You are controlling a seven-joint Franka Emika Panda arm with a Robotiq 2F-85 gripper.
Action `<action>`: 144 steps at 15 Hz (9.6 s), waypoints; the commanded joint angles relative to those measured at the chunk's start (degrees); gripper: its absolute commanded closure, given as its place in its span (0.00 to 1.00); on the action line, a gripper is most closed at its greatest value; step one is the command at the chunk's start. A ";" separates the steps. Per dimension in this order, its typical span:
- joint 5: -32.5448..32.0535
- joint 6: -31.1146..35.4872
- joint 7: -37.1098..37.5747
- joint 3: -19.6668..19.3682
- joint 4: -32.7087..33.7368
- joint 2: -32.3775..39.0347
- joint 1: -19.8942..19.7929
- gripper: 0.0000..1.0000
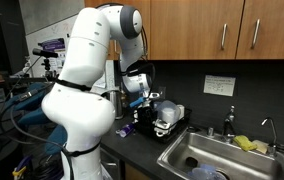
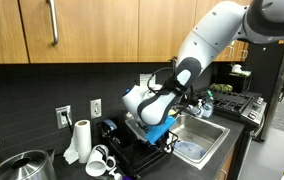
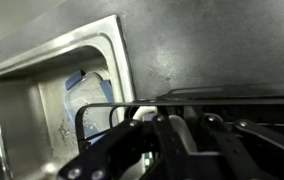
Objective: Put the mug on the counter
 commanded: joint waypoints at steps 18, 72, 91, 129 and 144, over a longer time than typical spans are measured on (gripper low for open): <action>-9.62 -2.36 10.93 -1.89 0.38 0.83 1.71 0.00; -14.21 11.26 8.32 1.82 -23.05 -29.56 -2.99 0.97; 23.36 21.49 -31.92 0.43 -36.32 -41.81 -8.34 0.97; 31.00 25.33 -40.38 -1.84 -21.73 -16.16 -8.02 0.00; 27.22 24.75 -33.91 -2.61 -28.66 -28.31 -12.46 0.00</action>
